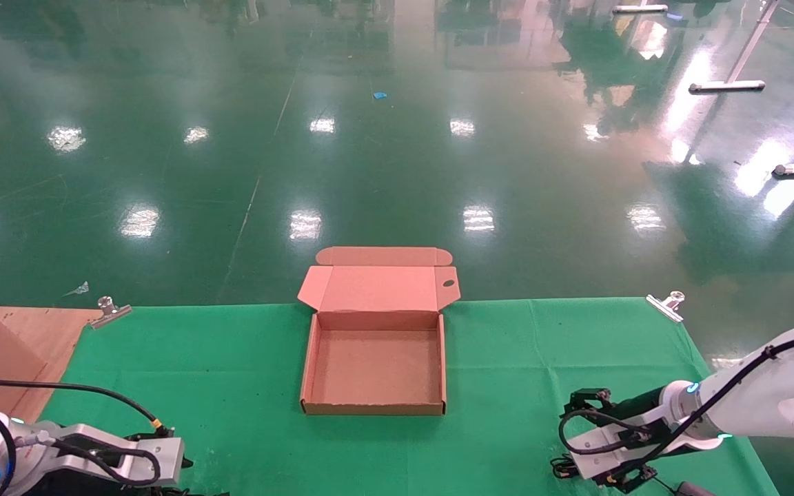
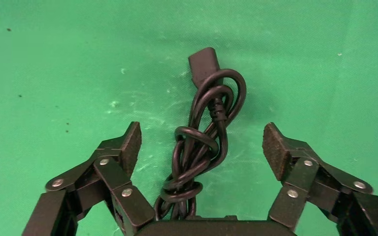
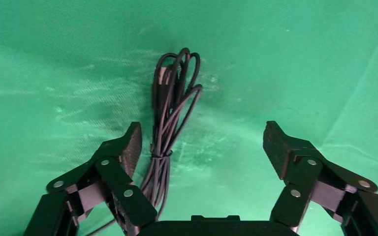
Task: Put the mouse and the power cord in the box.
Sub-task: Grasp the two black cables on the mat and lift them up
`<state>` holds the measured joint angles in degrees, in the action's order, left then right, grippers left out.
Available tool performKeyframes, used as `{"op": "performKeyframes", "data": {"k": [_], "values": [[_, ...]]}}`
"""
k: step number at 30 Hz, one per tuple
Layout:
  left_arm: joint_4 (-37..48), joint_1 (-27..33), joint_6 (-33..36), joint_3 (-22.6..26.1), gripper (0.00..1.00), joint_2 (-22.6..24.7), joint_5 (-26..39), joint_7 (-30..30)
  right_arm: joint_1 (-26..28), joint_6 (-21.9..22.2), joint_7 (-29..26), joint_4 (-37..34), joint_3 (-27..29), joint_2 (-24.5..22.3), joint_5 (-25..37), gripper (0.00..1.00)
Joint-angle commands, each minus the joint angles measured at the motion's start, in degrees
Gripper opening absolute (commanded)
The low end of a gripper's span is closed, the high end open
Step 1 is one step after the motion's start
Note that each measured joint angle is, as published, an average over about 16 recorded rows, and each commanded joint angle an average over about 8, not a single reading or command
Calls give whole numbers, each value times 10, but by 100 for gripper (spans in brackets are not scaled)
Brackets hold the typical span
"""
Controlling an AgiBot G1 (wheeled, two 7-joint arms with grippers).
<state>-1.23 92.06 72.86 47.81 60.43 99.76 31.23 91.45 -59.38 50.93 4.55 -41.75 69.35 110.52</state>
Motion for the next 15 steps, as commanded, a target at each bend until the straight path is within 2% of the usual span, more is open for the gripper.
{"op": "performKeyframes", "data": {"k": [1,15], "values": [[2,1,2,-3,0,-3,-4,2,4,-1,5,-5,0,1,0,0],[9,-6,-1,-1,0,2,-2,9,4,-6,21,-27,2,4,-3,0]]}}
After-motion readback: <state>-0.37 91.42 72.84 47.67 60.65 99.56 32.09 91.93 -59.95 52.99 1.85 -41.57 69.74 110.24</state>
